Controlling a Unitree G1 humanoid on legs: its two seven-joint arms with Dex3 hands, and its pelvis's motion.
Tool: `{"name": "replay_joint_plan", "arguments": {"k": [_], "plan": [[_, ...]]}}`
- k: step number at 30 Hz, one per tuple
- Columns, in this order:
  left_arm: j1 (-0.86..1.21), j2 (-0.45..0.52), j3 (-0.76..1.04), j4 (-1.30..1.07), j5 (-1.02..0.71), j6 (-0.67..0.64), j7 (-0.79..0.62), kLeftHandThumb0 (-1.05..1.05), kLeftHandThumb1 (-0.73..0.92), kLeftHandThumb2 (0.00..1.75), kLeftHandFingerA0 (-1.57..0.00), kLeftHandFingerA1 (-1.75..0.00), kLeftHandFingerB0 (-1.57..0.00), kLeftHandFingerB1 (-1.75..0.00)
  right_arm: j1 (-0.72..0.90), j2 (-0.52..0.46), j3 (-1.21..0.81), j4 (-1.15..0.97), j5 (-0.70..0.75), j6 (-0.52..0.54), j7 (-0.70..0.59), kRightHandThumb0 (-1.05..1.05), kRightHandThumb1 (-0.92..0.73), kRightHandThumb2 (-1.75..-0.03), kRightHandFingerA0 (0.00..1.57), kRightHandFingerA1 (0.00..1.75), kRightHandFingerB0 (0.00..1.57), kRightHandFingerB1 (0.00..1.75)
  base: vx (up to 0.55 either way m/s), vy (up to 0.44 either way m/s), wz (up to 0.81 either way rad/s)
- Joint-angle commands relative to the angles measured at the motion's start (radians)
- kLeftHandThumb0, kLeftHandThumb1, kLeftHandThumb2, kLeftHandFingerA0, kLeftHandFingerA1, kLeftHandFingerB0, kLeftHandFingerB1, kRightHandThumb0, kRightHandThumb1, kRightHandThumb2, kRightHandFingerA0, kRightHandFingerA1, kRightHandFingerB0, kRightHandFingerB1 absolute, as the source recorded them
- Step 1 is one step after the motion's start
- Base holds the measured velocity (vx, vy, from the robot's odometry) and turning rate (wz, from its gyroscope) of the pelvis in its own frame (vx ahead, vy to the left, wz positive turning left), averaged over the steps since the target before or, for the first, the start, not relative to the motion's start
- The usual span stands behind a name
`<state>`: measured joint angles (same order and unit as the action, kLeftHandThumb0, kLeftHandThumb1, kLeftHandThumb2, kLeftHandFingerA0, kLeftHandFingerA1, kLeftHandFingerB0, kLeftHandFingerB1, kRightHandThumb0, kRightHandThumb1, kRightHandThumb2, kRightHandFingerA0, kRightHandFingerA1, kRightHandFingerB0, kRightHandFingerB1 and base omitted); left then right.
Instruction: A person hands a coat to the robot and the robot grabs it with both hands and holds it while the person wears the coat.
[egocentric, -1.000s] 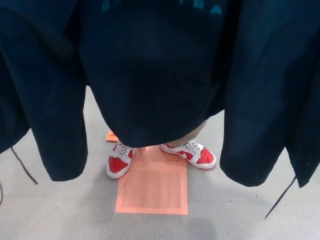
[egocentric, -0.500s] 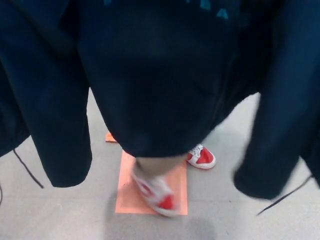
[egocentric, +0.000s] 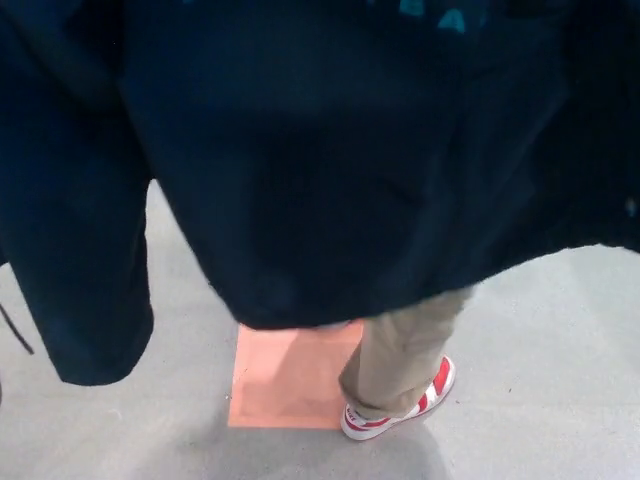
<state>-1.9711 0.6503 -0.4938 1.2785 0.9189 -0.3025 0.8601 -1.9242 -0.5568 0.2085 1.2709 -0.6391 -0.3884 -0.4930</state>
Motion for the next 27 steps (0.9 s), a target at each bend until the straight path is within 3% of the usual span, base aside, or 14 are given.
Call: {"name": "replay_joint_plan", "arguments": {"k": [1, 4, 5, 6, 12, 13, 14, 16, 21, 22, 23, 24, 25, 27], "plan": [[-0.048, 0.058, 0.014, 0.023, -0.011, 0.065, -0.027, -0.4, 0.8, 0.64, -0.98, -1.75, -0.67, -1.65, -0.044, -0.051, 0.004, 0.014, 0.003, 0.061, -0.018, -0.41, -0.55, -0.93, 1.26, 1.45, 1.04, 1.32, 0.0, 0.0, 0.0], [-0.066, 0.051, 0.018, 0.025, -0.015, 0.075, -0.052, -0.39, 0.79, 0.63, -0.96, -1.75, -0.64, -1.64, -0.061, -0.051, 0.015, 0.017, -0.002, 0.063, -0.015, -0.4, -0.55, -0.94, 1.26, 1.43, 1.02, 1.29, 0.0, 0.0, 0.0], [-0.071, 0.05, 0.017, 0.025, -0.015, 0.076, -0.059, -0.37, 0.78, 0.64, -0.94, -1.75, -0.66, -1.54, -0.064, -0.052, 0.018, 0.018, -0.005, 0.063, -0.018, -0.4, -0.56, -0.95, 1.26, 1.43, 1.02, 1.28, 0.0, 0.0, 0.0], [-0.08, 0.048, 0.014, 0.026, -0.012, 0.085, -0.079, -0.38, 0.62, 1.0, -1.21, -1.37, -0.81, -1.07, -0.07, -0.053, 0.023, 0.021, -0.008, 0.063, -0.021, -0.4, -0.56, -0.95, 1.25, 1.43, 1.01, 1.28, 0.0, 0.0, 0.0], [-0.098, 0.047, 0.002, 0.031, 0.002, 0.09, -0.076, -0.41, 0.64, 0.99, -1.25, -1.41, -0.86, -1.16, -0.098, -0.045, 0.032, 0.026, -0.009, 0.1, -0.013, -0.41, -0.58, -0.97, 1.26, 1.43, 1.01, 1.28, 0.0, 0.0, 0.0], [-0.099, 0.048, 0.002, 0.032, 0.002, 0.088, -0.074, -0.41, 0.64, 0.99, -1.25, -1.41, -0.87, -1.17, -0.102, -0.043, 0.034, 0.027, -0.008, 0.103, -0.01, -0.35, -0.79, -0.63, 0.97, 1.75, 0.73, 1.66, 0.0, 0.0, 0.0], [-0.1, 0.047, 0.005, 0.033, -0.001, 0.089, -0.076, -0.38, 0.81, 0.64, -0.95, -1.75, -0.72, -1.5, -0.104, -0.043, 0.034, 0.028, -0.007, 0.103, -0.008, -0.35, -0.79, -0.63, 0.97, 1.75, 0.73, 1.65, 0.0, 0.0, 0.0], [-0.105, 0.044, 0.006, 0.036, -0.003, 0.095, -0.08, -0.39, 0.8, 0.64, -0.94, -1.75, -0.68, -1.55, -0.108, -0.043, 0.036, 0.029, -0.007, 0.104, -0.005, -0.35, -0.8, -0.64, 0.96, 1.75, 0.72, 1.65, 0.0, 0.0, 0.0], [-0.116, 0.04, 0.008, 0.037, -0.006, 0.085, -0.081, -0.38, 0.78, 0.64, -0.96, -1.75, -0.67, -1.54, -0.123, -0.041, 0.036, 0.034, -0.003, 0.11, 0.001, -0.35, -0.79, -0.63, 0.96, 1.75, 0.72, 1.65, 0.0, 0.0, 0.0], [-0.118, 0.038, 0.012, 0.038, -0.01, 0.084, -0.076, -0.44, 0.59, 0.94, -1.28, -1.45, -0.85, -1.16, -0.127, -0.042, 0.034, 0.035, -0.002, 0.114, 0.008, -0.35, -0.79, -0.63, 0.96, 1.75, 0.72, 1.68, 0.0, 0.0, 0.0], [-0.121, 0.036, 0.013, 0.038, -0.011, 0.088, -0.077, -0.42, 0.61, 0.97, -1.27, -1.42, -0.83, -1.11, -0.13, -0.043, 0.033, 0.035, -0.001, 0.112, 0.01, -0.35, -0.79, -0.63, 0.96, 1.75, 0.71, 1.68, 0.0, 0.0, 0.0], [-0.123, 0.036, 0.013, 0.039, -0.011, 0.088, -0.08, -0.38, 0.61, 0.99, -1.26, -1.39, -0.86, -1.06, -0.131, -0.043, 0.034, 0.035, -0.001, 0.112, 0.008, -0.42, -0.56, -0.94, 1.25, 1.44, 1.01, 1.3, 0.0, 0.0, 0.0], [-0.125, 0.036, 0.012, 0.039, -0.01, 0.085, -0.082, -0.41, 0.61, 0.97, -1.27, -1.42, -0.82, -1.11, -0.133, -0.043, 0.034, 0.036, -0.002, 0.116, 0.006, -0.35, -0.78, -0.63, 0.96, 1.75, 0.72, 1.69, 0.0, 0.0, 0.0], [-0.126, 0.037, 0.003, 0.039, -0.001, 0.093, -0.08, -0.4, 0.61, 0.97, -1.26, -1.41, -0.81, -1.09, -0.135, -0.042, 0.035, 0.036, -0.004, 0.121, 0.004, -0.36, -0.78, -0.63, 0.96, 1.75, 0.72, 1.68, 0.0, 0.0, 0.0]]}}
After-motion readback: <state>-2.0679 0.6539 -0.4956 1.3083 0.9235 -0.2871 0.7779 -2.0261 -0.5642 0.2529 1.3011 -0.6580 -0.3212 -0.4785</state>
